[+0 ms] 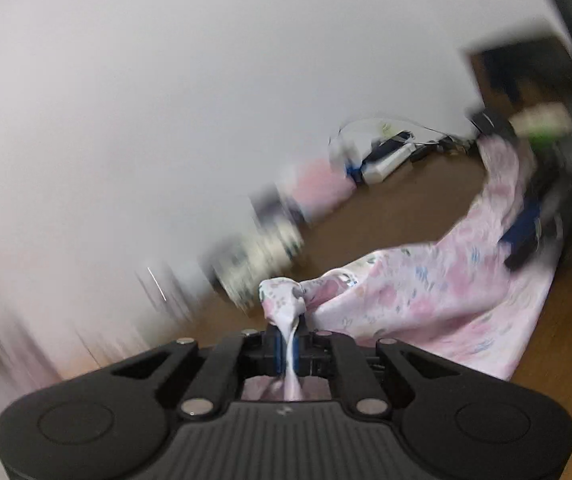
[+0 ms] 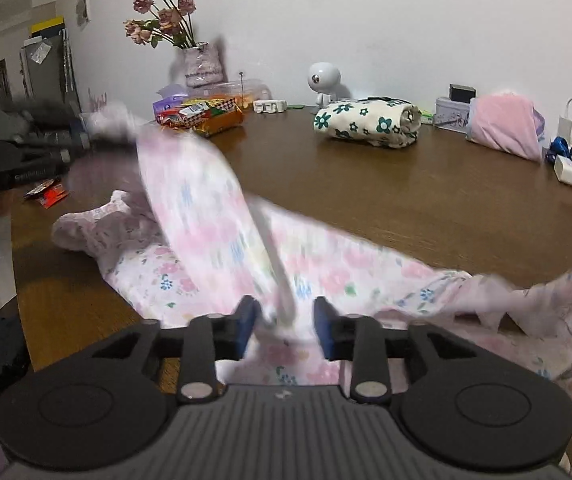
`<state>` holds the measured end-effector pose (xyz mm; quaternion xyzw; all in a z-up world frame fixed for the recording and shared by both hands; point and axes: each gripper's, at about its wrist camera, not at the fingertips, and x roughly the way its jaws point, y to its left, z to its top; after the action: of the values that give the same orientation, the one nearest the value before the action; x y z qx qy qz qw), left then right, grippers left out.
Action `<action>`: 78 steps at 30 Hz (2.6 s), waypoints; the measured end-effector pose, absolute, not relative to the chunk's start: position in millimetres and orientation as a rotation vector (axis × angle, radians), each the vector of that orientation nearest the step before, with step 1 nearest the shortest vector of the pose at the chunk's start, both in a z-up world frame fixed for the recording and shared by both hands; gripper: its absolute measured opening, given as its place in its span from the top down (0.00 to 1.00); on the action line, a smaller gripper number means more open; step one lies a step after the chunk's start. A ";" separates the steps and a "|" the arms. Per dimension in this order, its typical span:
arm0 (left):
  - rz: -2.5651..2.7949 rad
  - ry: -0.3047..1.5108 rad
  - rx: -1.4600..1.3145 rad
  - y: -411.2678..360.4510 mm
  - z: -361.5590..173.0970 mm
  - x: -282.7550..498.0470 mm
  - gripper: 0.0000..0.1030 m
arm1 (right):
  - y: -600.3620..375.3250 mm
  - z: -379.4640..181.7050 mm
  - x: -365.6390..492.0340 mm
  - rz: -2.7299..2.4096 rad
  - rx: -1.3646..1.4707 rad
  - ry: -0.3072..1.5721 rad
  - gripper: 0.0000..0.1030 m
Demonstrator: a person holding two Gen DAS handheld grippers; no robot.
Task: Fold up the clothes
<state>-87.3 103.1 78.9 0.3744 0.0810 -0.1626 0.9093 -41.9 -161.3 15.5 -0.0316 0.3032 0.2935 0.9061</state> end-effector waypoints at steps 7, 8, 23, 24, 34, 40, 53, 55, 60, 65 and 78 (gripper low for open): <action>-0.366 0.336 0.915 115.7 9.0 -94.7 0.91 | -157.3 4.3 -40.1 0.580 -0.099 0.644 0.87; -0.355 0.354 0.899 120.1 7.2 -95.7 0.91 | -157.8 4.5 -39.0 0.575 -0.097 0.647 0.90; -0.355 0.384 0.679 153.3 38.4 -88.6 0.95 | -111.2 25.2 -38.3 0.706 -0.300 0.548 0.78; -0.334 0.370 0.659 156.2 40.2 -86.9 0.95 | -105.6 20.0 -33.9 0.708 -0.317 0.574 0.92; -0.260 0.504 0.305 205.9 58.3 -101.0 0.47 | -103.8 3.0 -51.6 0.677 -0.397 0.540 0.93; -0.528 0.375 0.656 131.0 64.5 -92.6 0.28 | -101.9 2.8 -51.5 0.691 -0.422 0.522 0.93; -0.631 0.504 0.509 157.2 25.7 -76.5 0.95 | -106.7 29.1 -41.6 0.808 -0.134 0.475 0.73; -0.621 0.514 0.496 162.1 28.0 -75.3 0.92 | -88.9 23.5 -37.0 0.837 -0.164 0.499 0.86; -0.673 0.584 0.275 195.5 55.8 -71.1 0.51 | -74.1 5.8 -44.6 0.836 -0.274 0.573 0.89; -0.638 0.447 -0.081 207.4 97.1 -70.8 0.21 | -73.3 3.4 -43.5 0.819 -0.258 0.606 0.87; -0.318 0.683 0.055 151.3 32.5 -40.7 0.36 | -162.4 45.3 -22.3 0.413 -0.018 0.624 0.78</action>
<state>-40.7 151.3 32.5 0.0270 0.3336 -0.1553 0.9294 -22.3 -162.4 45.3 -0.0086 0.3049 0.2016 0.9308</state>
